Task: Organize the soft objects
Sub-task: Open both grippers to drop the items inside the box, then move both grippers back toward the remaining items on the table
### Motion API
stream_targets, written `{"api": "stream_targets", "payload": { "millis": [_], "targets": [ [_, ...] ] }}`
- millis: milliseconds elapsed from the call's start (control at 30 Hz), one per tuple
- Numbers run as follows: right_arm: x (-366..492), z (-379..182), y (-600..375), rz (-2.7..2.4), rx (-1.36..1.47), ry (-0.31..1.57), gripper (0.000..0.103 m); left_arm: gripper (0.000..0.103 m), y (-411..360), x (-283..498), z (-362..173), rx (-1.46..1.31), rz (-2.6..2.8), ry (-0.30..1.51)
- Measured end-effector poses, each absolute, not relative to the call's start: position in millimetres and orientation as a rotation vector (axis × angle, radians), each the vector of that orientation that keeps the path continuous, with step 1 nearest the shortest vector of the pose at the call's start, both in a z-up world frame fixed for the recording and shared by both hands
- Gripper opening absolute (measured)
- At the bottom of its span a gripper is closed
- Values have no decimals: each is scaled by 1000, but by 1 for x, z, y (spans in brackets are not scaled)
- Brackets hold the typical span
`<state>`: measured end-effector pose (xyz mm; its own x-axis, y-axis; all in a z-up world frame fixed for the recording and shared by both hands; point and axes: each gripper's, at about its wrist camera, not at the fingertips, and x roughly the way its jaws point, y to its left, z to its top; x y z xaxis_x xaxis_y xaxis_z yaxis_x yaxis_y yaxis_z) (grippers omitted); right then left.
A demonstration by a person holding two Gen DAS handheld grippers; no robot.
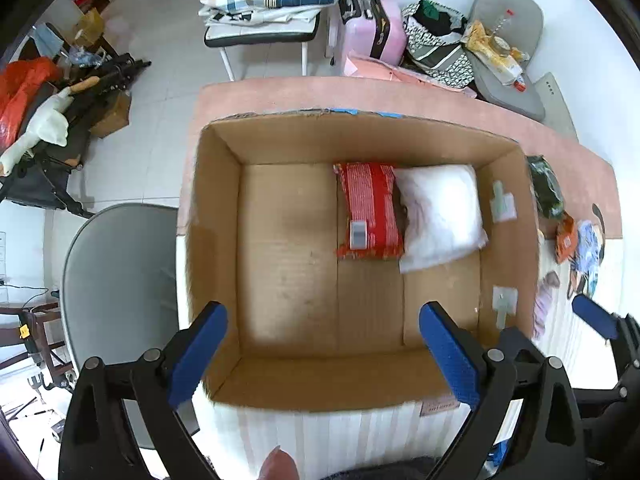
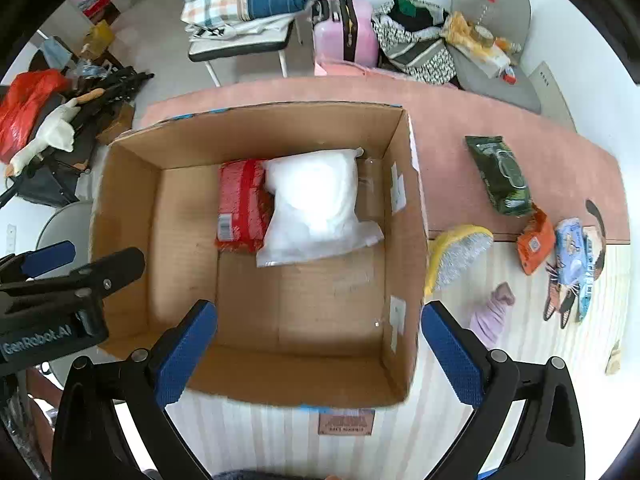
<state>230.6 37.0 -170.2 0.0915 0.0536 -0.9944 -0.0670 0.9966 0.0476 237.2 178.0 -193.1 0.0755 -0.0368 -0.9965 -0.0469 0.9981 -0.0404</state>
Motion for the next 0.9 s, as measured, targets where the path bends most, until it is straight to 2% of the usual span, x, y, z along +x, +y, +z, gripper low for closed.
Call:
{"api": "stream_targets", "payload": {
  "millis": [300, 567, 733, 900],
  "targets": [
    [171, -109, 27, 120, 14, 1385, 103, 98, 176, 181, -146, -68, 9, 1403],
    [150, -82, 5, 163, 101, 1362, 103, 98, 180, 147, -118, -138, 38, 1362],
    [157, -80, -51, 100, 160, 1337, 103, 98, 138, 147, -103, -92, 28, 1309],
    [175, -97, -154, -12, 168, 1305, 103, 98, 49, 177, -111, 5, -47, 1296]
  ]
}}
